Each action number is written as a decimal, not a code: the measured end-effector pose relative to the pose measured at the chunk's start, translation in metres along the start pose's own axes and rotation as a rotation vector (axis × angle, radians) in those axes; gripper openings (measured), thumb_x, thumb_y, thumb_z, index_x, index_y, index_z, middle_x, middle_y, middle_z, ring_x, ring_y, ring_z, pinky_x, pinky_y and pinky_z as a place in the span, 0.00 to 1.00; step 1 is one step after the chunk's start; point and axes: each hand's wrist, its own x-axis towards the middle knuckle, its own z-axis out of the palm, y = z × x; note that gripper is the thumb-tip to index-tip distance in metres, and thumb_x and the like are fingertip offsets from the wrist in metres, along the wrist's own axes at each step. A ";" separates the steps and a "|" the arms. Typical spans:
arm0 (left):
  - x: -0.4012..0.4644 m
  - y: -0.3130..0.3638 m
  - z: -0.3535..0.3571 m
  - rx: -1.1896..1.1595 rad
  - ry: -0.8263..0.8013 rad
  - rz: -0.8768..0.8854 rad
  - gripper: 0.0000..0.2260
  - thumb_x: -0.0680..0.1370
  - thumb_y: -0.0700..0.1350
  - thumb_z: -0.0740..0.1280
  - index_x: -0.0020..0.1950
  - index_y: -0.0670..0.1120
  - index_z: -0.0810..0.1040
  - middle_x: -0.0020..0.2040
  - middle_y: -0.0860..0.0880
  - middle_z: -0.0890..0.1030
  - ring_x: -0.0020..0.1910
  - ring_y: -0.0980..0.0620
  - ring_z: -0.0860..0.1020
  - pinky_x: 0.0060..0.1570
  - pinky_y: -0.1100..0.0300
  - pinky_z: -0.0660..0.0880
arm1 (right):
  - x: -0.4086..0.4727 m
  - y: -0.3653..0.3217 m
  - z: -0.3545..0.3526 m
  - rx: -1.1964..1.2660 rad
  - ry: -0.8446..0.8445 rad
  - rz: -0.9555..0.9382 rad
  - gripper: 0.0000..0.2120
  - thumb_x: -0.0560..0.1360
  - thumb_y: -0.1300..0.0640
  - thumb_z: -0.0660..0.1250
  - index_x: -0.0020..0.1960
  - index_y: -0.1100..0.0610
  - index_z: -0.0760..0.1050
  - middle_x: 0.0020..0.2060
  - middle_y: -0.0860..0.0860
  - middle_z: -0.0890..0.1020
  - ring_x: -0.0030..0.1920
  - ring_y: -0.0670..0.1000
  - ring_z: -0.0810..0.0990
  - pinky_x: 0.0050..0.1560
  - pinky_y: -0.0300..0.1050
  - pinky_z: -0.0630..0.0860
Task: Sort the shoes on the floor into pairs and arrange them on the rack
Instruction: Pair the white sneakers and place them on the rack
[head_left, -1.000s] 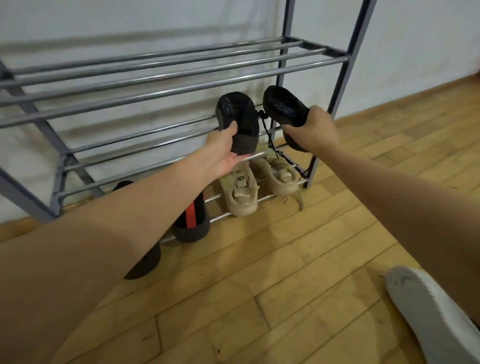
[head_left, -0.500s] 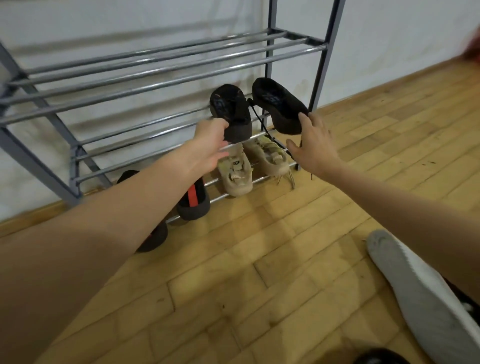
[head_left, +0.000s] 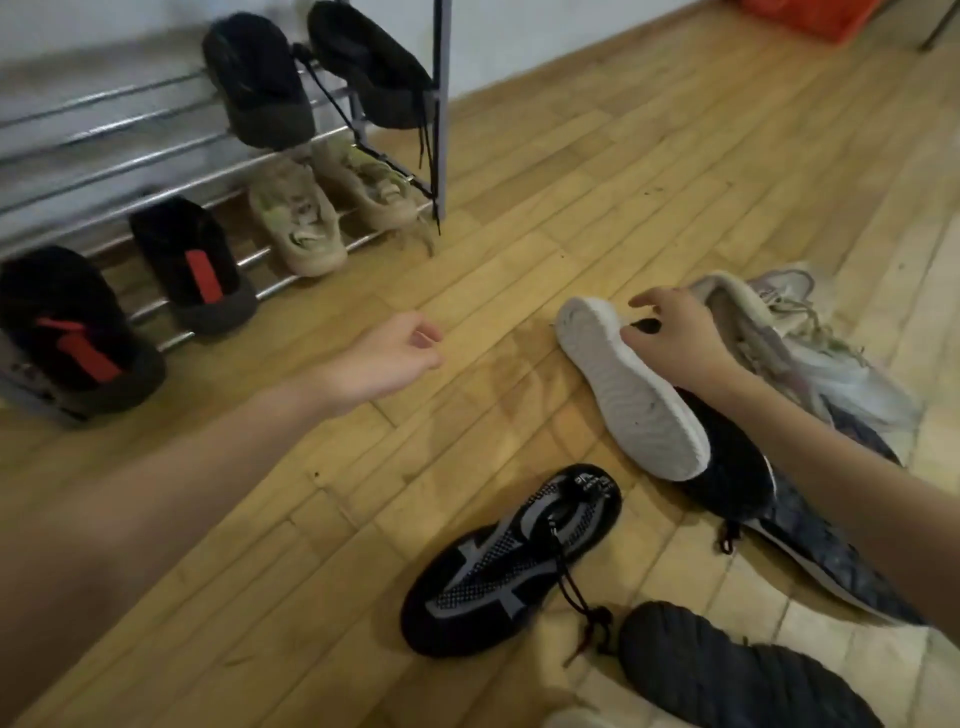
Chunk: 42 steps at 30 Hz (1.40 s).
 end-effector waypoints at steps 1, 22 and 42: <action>0.000 0.003 0.008 -0.005 -0.006 0.015 0.13 0.77 0.43 0.65 0.62 0.47 0.74 0.60 0.47 0.76 0.59 0.49 0.75 0.57 0.54 0.73 | -0.012 0.012 0.002 0.020 -0.005 0.033 0.21 0.77 0.55 0.65 0.68 0.61 0.70 0.63 0.60 0.75 0.60 0.58 0.76 0.56 0.49 0.74; -0.014 -0.017 0.051 -0.465 -0.032 -0.281 0.23 0.82 0.54 0.53 0.69 0.38 0.68 0.60 0.37 0.77 0.57 0.42 0.77 0.48 0.54 0.75 | -0.054 0.034 0.064 -0.209 0.539 -0.405 0.19 0.68 0.67 0.68 0.59 0.57 0.78 0.44 0.52 0.77 0.44 0.55 0.71 0.43 0.48 0.67; -0.003 0.017 0.042 -0.885 -0.299 -0.254 0.29 0.61 0.54 0.75 0.58 0.44 0.74 0.51 0.44 0.76 0.42 0.50 0.77 0.33 0.62 0.77 | -0.071 0.085 0.047 -0.187 0.854 -0.514 0.22 0.73 0.66 0.66 0.64 0.50 0.70 0.53 0.51 0.69 0.51 0.54 0.69 0.54 0.49 0.66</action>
